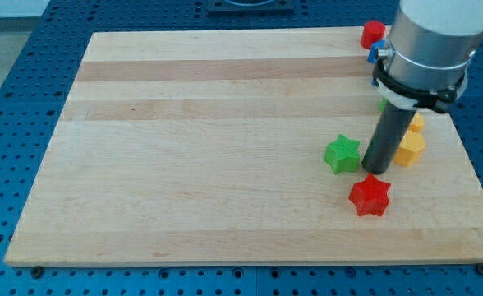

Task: Adjust the yellow hexagon below the yellow heart

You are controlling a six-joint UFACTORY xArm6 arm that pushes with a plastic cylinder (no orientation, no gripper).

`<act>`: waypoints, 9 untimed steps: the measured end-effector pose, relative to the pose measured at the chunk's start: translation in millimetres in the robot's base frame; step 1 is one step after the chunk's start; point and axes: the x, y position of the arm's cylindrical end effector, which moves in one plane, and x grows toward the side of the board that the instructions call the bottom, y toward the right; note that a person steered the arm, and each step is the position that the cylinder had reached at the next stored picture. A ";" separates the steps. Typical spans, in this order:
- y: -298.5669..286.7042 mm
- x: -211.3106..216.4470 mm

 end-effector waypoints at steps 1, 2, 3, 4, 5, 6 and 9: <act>0.0 -20.3; 0.0 -24.7; 3.4 -23.7; 12.6 -18.9; 20.1 -18.6; 26.0 -18.6; 21.7 -23.3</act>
